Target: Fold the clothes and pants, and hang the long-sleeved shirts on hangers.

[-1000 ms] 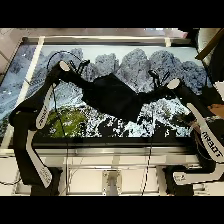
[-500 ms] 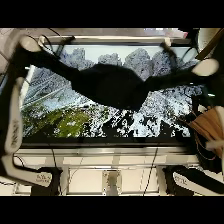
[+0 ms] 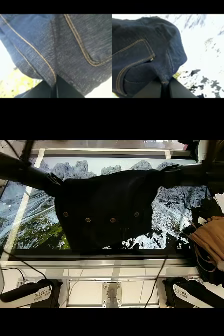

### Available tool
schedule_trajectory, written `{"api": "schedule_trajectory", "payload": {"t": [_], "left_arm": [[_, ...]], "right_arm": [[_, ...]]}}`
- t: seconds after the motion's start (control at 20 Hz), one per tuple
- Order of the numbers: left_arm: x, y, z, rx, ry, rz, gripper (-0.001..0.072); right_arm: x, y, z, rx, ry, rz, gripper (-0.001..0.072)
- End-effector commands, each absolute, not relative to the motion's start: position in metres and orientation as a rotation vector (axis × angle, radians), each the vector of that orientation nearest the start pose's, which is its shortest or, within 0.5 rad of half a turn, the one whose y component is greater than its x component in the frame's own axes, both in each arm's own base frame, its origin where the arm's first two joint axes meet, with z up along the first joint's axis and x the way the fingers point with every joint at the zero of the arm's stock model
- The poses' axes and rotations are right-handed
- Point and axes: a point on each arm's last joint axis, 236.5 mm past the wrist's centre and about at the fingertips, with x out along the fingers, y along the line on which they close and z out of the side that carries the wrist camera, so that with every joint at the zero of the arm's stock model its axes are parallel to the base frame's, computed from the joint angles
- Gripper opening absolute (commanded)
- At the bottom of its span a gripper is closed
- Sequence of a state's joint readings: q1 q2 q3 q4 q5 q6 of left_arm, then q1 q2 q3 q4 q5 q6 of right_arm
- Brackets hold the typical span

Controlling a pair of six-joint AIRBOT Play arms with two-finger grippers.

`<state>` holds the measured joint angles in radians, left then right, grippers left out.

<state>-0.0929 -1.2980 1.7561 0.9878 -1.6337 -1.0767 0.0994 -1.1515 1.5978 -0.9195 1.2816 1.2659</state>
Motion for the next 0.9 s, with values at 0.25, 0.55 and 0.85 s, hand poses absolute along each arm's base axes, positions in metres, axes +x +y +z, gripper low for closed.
{"api": "schedule_trajectory", "payload": {"t": [0.25,0.55,0.85], "left_arm": [[0.508,-0.118,0.002,-0.044,1.137,-0.403,0.0027],[0.565,-0.082,0.107,-0.088,0.742,-0.276,0.0597],[0.449,-0.024,0.143,-0.110,0.987,-0.257,0.0544]], "right_arm": [[0.585,0.169,0.083,0.514,0.704,0.434,0.0233],[0.620,0.125,0.112,0.506,0.542,0.335,0.0412],[0.508,0.067,0.103,0.214,0.973,0.438,0.0411]]}}
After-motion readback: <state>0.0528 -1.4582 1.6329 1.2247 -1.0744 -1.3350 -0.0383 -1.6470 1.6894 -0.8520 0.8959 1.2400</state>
